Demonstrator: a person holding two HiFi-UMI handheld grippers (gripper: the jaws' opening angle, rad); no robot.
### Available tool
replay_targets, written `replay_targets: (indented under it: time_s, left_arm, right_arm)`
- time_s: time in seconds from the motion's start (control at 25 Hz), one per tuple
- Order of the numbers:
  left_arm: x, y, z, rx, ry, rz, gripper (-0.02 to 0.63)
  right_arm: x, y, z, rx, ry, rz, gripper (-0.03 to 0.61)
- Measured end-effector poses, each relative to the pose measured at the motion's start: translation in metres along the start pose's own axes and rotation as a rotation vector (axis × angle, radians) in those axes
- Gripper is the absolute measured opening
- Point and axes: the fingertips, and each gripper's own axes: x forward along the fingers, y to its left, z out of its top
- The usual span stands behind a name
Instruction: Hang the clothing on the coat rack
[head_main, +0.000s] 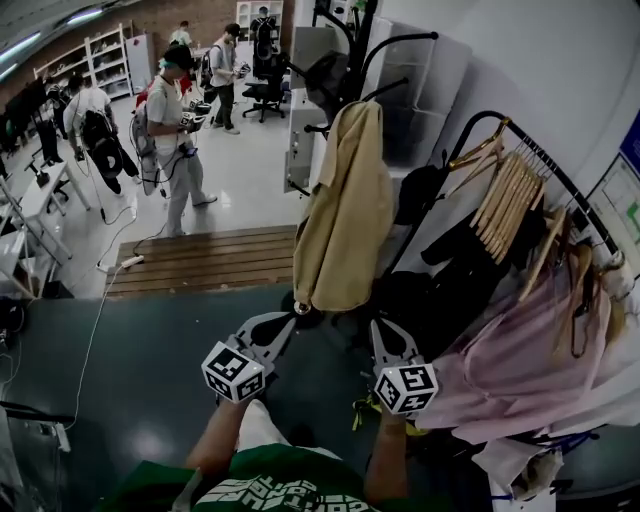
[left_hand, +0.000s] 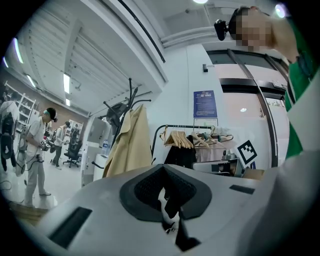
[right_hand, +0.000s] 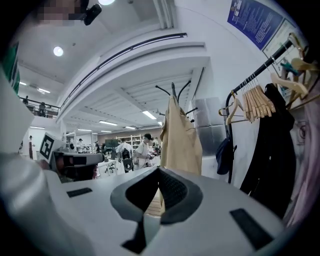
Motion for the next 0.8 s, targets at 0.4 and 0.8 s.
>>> replay_targets:
  time_s: [0.4,0.8]
  left_arm:
    - [-0.012,-0.016,0.0,0.0,-0.014,0.039,-0.006]
    - [-0.018,-0.019,0.005,0.017,-0.012,0.043,-0.006]
  right_arm:
    - [-0.009,0.008,-0.002,-0.025,-0.018,0.049,0.008]
    - [-0.006,0.017,-0.002,-0.031,-0.027,0.078,0.008]
